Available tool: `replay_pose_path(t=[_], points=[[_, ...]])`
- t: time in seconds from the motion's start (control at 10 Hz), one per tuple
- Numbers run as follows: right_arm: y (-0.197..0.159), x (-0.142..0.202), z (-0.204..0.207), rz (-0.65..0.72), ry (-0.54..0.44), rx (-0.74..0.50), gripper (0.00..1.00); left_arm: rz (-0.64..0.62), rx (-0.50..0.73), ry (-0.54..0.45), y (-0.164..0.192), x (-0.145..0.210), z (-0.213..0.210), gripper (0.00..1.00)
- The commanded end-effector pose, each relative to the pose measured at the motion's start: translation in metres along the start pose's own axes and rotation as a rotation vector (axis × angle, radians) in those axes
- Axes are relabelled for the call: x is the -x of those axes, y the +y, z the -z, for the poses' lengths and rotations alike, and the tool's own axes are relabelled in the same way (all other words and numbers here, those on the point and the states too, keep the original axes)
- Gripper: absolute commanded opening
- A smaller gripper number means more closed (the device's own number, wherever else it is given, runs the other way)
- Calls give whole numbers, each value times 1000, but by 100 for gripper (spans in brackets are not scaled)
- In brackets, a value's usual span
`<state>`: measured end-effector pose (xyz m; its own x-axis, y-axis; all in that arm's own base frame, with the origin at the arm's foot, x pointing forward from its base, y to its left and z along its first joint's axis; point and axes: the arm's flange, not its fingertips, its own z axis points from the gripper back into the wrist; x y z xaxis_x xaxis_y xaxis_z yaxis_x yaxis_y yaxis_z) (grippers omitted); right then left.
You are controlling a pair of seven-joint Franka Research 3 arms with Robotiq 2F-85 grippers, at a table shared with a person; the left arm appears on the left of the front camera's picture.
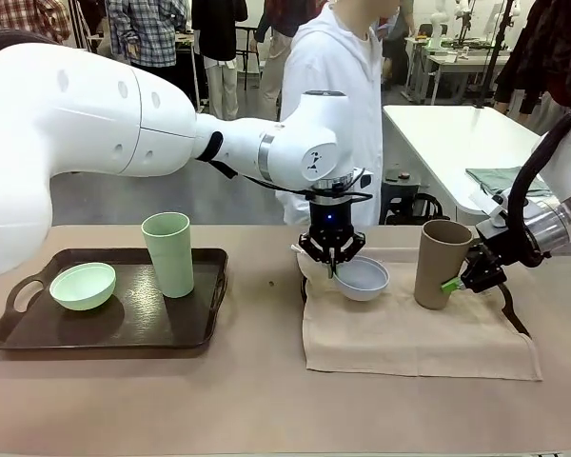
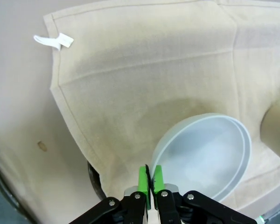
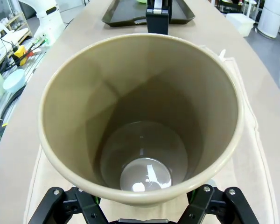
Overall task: Set up a tray with a mat and arrange the tableware.
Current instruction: Place the Picnic Bowl and Reusable plastic cup back onto the Handle tray in front of the human's position.
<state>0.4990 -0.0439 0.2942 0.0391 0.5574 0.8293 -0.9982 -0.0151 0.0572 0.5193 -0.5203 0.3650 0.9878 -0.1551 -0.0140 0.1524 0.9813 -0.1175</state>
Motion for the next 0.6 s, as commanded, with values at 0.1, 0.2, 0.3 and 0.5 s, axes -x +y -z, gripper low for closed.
replay_pose_path(t=[0.1, 0.2, 0.3, 0.5], points=[[-6, -1, -2, -1, 16, 7, 100, -19, -12, 19, -3, -6, -6, 100], [-7, 0, -6, 18, 27, 14, 100, -28, -7, 34, -1, -7, -8, 26], [-7, 1, -11, 31, 50, 23, 100, -30, 2, 45, 1, -7, -9, 100], [-8, 2, -26, 50, 111, 45, 100, -25, 23, 56, 6, -5, -18, 100]])
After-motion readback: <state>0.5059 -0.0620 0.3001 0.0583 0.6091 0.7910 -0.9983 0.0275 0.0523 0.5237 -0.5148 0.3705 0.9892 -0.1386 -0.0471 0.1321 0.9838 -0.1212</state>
